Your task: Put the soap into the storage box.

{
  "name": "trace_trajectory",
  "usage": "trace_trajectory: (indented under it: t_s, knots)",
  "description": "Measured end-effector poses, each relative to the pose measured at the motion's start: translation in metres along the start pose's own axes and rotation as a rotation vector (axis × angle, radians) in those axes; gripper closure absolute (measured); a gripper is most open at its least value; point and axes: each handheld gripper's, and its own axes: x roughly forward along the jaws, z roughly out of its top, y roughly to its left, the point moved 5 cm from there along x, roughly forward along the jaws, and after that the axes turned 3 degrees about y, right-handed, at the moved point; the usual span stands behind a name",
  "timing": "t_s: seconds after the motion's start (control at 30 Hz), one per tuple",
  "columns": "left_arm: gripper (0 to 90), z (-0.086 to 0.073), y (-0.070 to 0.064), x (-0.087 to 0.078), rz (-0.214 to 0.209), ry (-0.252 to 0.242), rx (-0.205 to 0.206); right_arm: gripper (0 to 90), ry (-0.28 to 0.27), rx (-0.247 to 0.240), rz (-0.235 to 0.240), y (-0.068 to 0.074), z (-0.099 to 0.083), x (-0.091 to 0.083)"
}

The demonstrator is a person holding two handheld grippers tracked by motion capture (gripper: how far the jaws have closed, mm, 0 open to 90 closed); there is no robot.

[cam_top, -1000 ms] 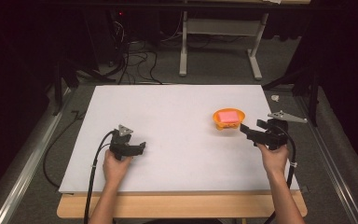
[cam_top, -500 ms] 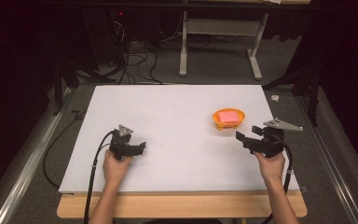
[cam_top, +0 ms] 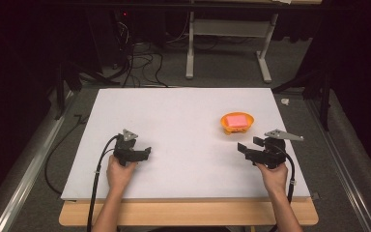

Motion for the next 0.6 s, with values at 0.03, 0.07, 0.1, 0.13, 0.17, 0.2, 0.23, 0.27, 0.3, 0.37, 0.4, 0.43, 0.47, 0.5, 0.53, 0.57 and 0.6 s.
trace_trajectory:
  t_s: [0.03, 0.07, 0.1, 0.13, 0.17, 0.2, 0.23, 0.27, 0.3, 0.37, 0.4, 0.43, 0.47, 0.5, 0.53, 0.57, 0.6]
  knots:
    - [18.7, 0.0, 0.0, 0.0, 0.0, 0.0, 0.0, 24.1, -0.001, -0.002, 0.002, 0.0, 0.0, 0.001]
    - [18.7, 0.0, 0.0, 0.0, 0.001, 0.0, 0.0, 24.2, 0.003, 0.001, 0.005, 0.001, -0.001, 0.002]
    - [18.7, 0.0, 0.0, 0.0, 0.0, 0.0, 0.0, 24.3, 0.007, -0.003, 0.007, 0.001, -0.002, 0.004]
    - [18.7, 0.0, 0.0, 0.0, 0.0, 0.0, 0.0, 24.3, 0.007, -0.003, 0.007, 0.001, -0.002, 0.004]
    - [18.7, 0.0, 0.0, 0.0, 0.0, 0.0, 0.0, 24.4, 0.012, -0.009, 0.007, 0.002, -0.004, 0.008]
    - [18.7, 0.0, 0.0, 0.0, 0.0, 0.0, 0.0, 24.5, 0.017, -0.01, 0.007, 0.003, -0.005, 0.01]
    - [18.7, 0.0, 0.0, 0.0, 0.0, 0.0, 0.0, 24.7, 0.022, -0.009, 0.006, 0.004, -0.006, 0.011]
    - [18.7, 0.0, 0.0, 0.0, 0.001, 0.0, 0.0, 24.8, 0.022, -0.019, 0.005, 0.004, -0.006, 0.013]
    - [18.7, 0.0, 0.0, 0.0, 0.001, 0.0, 0.0, 25.0, 0.026, -0.016, 0.01, 0.005, -0.007, 0.015]
    - [18.7, 0.0, 0.0, 0.0, 0.0, 0.0, 0.0, 25.4, 0.034, -0.02, 0.012, 0.006, -0.01, 0.018]
    - [18.7, 0.0, 0.0, 0.0, 0.001, 0.0, 0.0, 25.3, 0.039, -0.025, 0.012, 0.007, -0.011, 0.02]
    - [18.7, 0.0, 0.0, 0.0, 0.001, 0.0, 0.0, 25.4, 0.043, -0.029, 0.009, 0.007, -0.011, 0.022]
    - [18.7, 0.0, 0.0, 0.0, 0.001, 0.0, 0.0, 25.4, 0.047, -0.031, 0.008, 0.007, -0.013, 0.024]
    - [18.7, 0.0, 0.0, 0.0, 0.001, 0.0, 0.0, 25.4, 0.05, -0.034, 0.003, 0.007, -0.013, 0.025]
    - [18.7, 0.0, 0.0, 0.0, 0.001, 0.0, 0.0, 25.3, 0.052, -0.031, 0.0, 0.007, -0.015, 0.027]
    - [18.7, 0.0, 0.0, 0.0, 0.001, 0.0, 0.0, 25.3, 0.057, -0.031, -0.002, 0.006, -0.015, 0.028]
    - [18.7, 0.0, 0.0, 0.0, 0.001, 0.0, 0.0, 25.3, 0.063, -0.027, -0.005, 0.006, -0.017, 0.029]
